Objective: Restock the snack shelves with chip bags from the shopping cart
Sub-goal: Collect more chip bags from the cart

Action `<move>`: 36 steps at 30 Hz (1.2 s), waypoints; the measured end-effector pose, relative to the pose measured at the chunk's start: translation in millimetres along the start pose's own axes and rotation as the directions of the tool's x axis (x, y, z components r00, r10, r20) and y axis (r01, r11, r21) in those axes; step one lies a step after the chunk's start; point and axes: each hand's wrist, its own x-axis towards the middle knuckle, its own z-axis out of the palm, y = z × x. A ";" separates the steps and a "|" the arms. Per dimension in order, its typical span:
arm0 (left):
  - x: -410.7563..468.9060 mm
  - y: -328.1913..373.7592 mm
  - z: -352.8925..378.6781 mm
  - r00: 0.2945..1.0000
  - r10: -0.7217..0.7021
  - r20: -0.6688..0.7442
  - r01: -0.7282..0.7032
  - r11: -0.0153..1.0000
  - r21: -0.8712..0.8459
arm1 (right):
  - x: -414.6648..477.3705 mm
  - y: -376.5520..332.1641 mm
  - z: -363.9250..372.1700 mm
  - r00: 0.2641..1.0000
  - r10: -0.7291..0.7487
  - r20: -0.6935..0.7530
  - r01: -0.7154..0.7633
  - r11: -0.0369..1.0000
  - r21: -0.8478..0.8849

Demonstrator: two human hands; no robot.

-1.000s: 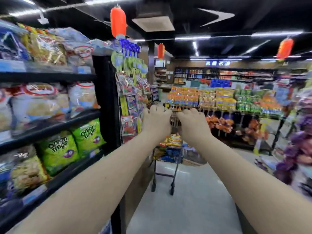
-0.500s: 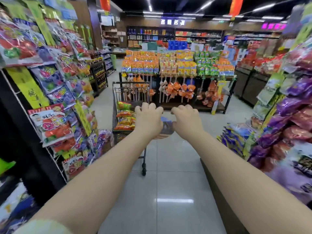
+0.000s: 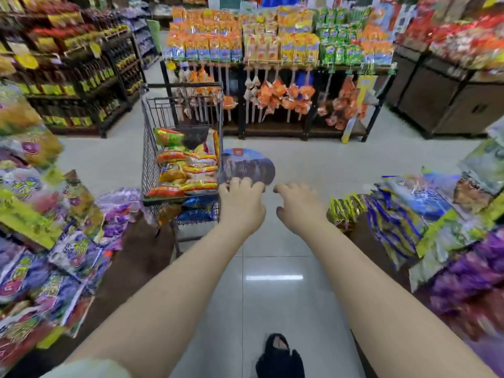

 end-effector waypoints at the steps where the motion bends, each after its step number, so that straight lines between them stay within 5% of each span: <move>1: 21.4 0.3 8.3 1.000 -0.011 0.007 0.012 1.000 -0.010 | 20.9 7.3 8.1 1.000 -0.017 0.006 0.017 1.000 0.006; 17: 233.3 -72.2 133.7 0.880 -0.407 0.245 0.424 0.905 -0.021 | 296.8 43.4 120.4 0.935 -0.280 0.219 0.257 0.958 0.129; 30: 380.6 -248.0 209.5 0.748 -0.574 0.333 0.603 0.798 0.021 | 540.8 -70.1 192.9 0.764 -0.545 0.346 0.533 0.835 0.140; 36: 400.4 -311.8 221.3 0.614 -0.721 0.321 0.757 0.654 0.021 | 612.1 -121.9 225.4 0.678 -0.622 0.392 0.589 0.779 0.215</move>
